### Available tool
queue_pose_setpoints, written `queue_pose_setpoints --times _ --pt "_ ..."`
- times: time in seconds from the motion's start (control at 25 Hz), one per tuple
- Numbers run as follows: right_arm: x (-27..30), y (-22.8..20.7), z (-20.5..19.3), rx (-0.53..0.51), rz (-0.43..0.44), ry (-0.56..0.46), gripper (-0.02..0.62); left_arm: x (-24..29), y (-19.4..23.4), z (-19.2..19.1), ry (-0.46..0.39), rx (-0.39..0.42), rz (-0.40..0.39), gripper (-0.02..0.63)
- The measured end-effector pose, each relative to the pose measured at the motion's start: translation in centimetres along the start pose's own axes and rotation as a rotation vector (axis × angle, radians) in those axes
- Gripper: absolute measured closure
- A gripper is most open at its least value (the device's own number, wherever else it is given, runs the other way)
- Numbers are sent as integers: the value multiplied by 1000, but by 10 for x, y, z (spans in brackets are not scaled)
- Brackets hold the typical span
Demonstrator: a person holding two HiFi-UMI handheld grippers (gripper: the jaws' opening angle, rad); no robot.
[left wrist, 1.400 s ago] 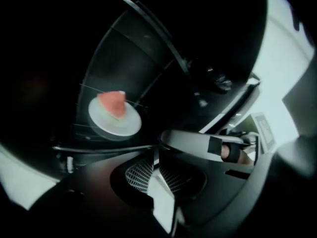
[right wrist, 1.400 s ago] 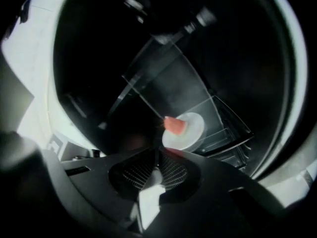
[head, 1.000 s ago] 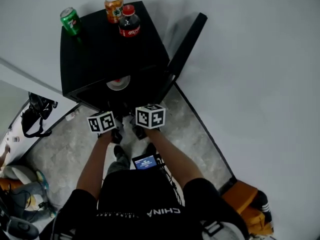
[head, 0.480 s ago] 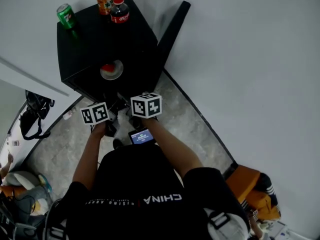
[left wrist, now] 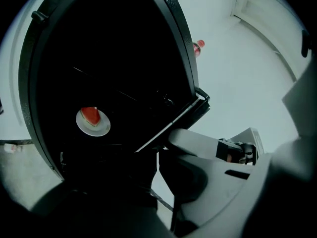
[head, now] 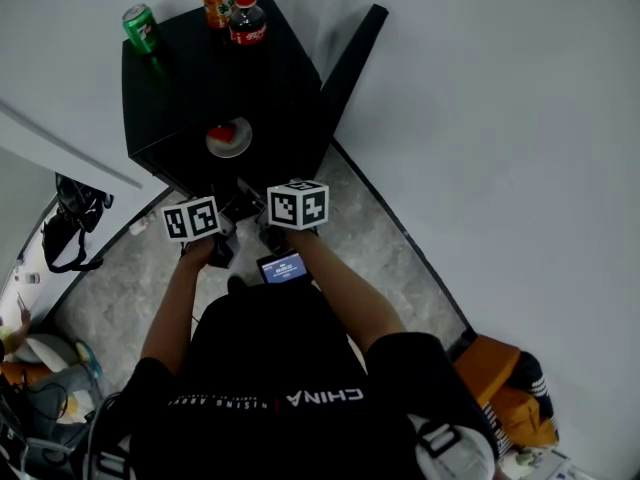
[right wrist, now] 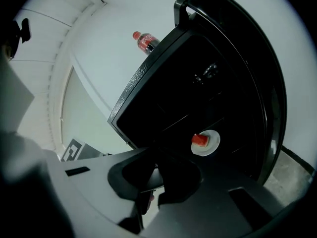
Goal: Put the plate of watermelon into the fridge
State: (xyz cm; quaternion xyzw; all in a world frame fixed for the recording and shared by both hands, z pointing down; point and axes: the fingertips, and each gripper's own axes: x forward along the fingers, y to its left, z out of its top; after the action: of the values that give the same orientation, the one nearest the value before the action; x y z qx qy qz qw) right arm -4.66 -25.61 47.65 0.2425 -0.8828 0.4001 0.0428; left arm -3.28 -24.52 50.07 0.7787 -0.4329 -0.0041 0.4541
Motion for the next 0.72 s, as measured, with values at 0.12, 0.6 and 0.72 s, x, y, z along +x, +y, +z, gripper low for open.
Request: queue_pose_setpoints --times 0.12,0.6,0.72 --pt "-4 -2 -5 12 12 13 566 1 -1 -6 5 -5 10 586" --pt "-34 -25 -30 58 57 85 566 19 -14 -44 -4 -107 78 588" --pt "-40 -24 -39 64 69 90 566 17 -17 -56 -7 -128 81 589"
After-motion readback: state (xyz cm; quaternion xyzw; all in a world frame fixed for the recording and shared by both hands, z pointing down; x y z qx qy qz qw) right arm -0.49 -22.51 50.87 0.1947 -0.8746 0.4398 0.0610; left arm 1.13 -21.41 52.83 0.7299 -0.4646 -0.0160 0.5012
